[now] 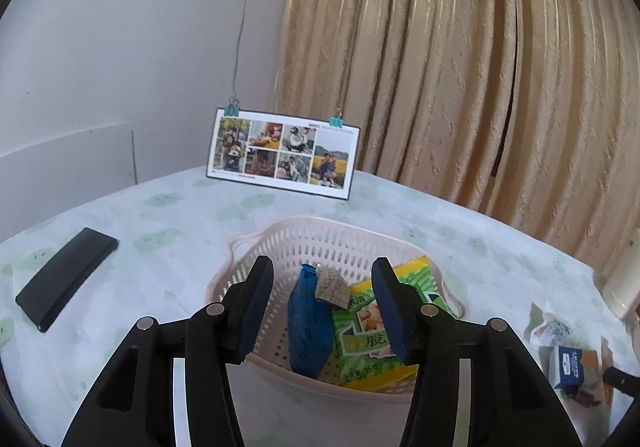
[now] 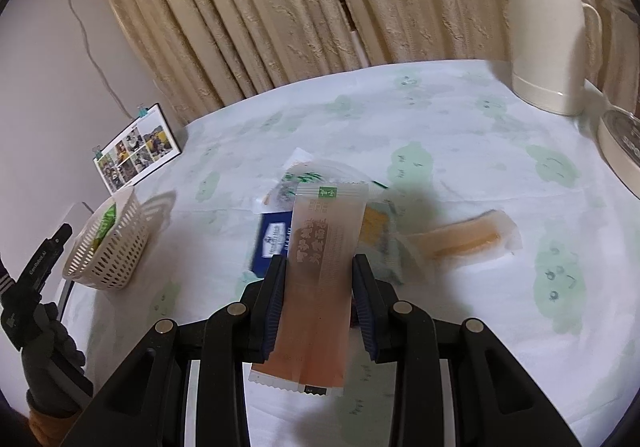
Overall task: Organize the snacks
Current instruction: 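Carry the orange wafer stick into the basket and open the right gripper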
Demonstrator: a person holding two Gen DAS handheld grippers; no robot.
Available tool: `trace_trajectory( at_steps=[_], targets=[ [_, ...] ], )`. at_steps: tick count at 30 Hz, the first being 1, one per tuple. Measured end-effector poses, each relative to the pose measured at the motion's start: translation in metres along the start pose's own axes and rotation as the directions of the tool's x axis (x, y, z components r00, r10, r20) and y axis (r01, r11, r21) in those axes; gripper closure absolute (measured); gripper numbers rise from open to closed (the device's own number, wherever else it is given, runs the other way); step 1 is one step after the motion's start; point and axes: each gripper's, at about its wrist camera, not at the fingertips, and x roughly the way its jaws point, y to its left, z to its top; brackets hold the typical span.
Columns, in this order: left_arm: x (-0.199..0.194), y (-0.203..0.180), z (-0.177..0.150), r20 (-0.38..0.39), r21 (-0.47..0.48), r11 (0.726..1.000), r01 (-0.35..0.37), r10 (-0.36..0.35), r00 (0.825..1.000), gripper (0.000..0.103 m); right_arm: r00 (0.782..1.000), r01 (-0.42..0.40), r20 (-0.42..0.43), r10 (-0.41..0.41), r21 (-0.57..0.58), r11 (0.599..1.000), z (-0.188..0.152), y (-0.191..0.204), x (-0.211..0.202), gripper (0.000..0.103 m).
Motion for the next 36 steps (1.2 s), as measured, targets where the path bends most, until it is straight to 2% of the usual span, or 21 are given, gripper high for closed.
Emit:
trace_trajectory(
  at_steps=[5, 10, 15, 24, 36],
  targets=[
    [-0.009, 0.007, 0.000, 0.045, -0.022, 0.999, -0.023, 0.024, 0.999, 0.047, 0.998, -0.058, -0.003, 0.058, -0.019, 0.998, 0.012, 0.027, 0.005, 0.073],
    [-0.014, 0.012, 0.000, 0.063, -0.032, 0.999, -0.026, 0.028, 0.998, 0.046, 0.993, -0.121, -0.010, 0.120, -0.090, 0.989, 0.025, 0.075, 0.013, 0.073],
    [-0.016, 0.013, 0.000, 0.064, -0.033, 0.999, -0.018, 0.021, 0.998, 0.040, 0.978, -0.207, -0.031, 0.205, -0.142, 0.968, 0.033, 0.126, 0.025, 0.072],
    [-0.021, 0.023, 0.002, 0.087, -0.085, 0.996, -0.017, 0.024, 0.996, 0.040, 0.946, -0.324, -0.081, 0.314, -0.202, 0.924, 0.036, 0.202, 0.050, 0.072],
    [-0.032, 0.041, 0.006, 0.138, -0.182, 0.983, -0.029, 0.055, 0.989, 0.040, 0.919, -0.390, -0.146, 0.366, -0.216, 0.895, 0.033, 0.247, 0.076, 0.071]
  ],
)
